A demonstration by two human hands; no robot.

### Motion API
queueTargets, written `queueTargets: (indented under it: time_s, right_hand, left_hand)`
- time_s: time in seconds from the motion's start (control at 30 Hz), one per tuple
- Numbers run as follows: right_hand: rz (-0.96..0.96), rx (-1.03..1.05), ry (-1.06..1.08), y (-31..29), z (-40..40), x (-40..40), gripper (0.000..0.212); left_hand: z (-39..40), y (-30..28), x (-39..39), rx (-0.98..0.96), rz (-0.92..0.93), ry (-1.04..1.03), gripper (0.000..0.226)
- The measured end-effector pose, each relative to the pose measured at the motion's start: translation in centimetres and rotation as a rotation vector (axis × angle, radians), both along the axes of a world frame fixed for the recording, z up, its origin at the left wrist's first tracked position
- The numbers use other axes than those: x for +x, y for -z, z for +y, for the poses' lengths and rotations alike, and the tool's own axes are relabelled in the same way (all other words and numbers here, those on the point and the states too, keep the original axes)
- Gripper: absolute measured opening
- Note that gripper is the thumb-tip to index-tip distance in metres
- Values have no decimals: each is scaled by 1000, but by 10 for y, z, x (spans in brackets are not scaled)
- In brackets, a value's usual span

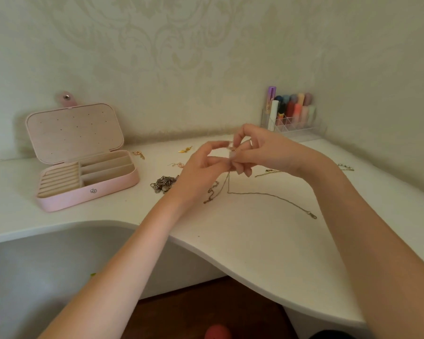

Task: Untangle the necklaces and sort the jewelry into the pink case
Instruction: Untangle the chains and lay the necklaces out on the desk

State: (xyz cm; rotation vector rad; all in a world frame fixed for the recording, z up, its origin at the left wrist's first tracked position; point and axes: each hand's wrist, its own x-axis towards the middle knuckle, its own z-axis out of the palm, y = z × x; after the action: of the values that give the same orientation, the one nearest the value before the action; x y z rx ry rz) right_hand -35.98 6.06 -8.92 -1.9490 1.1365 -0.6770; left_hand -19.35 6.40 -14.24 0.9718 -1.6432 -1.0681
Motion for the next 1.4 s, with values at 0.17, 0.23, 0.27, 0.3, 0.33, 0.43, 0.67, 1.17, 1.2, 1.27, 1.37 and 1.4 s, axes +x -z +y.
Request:
queueTargets:
  time_s: [0.17, 0.23, 0.27, 0.3, 0.33, 0.43, 0.67, 1.17, 1.2, 1.27, 1.37, 1.4]
  right_hand:
    - [-44, 60, 11, -3, -2, -13, 14]
    - [-77, 28, 66, -3, -3, -16, 13]
    - [-101, 13, 96, -2, -5, -17, 15]
    - [-133, 1, 129, -1, -6, -19, 17]
    - [-174, -12, 165, 1, -7, -21, 18]
    - [-318, -71, 294, 3, -11, -25, 15]
    - [-774, 23, 590, 6, -14, -46, 6]
    - [-258, -282, 1179, 58, 11, -187, 10]
    - [-178, -298, 1192, 63, 13, -190, 10]
    - [-54, -317, 1193, 68, 15, -191, 11]
    - [77, -326, 1168, 70, 12, -187, 11]
    - [110, -330, 1162, 70, 10, -185, 10]
  left_hand:
    - [-1, -2, -3, 49, 92, 57, 14]
    - [-4, -2, -2, 85, 110, 53, 16]
    - [-4, -2, -2, 89, 112, 52, 16]
    - [-5, -2, -3, 86, 109, 44, 15]
    - [-5, -2, -4, 77, 105, 33, 15]
    - [-4, 2, -5, 57, 68, -17, 15]
    - [-1, 3, -11, 69, -23, -117, 14]
    - [-4, 7, -74, -207, -459, -36, 7]
    - [-3, 8, -75, -273, -534, -32, 8]
    - [-1, 10, -72, -353, -614, -43, 11]
    - [-1, 13, -63, -389, -626, -92, 16]
    - [-3, 15, -60, -396, -634, -107, 18]
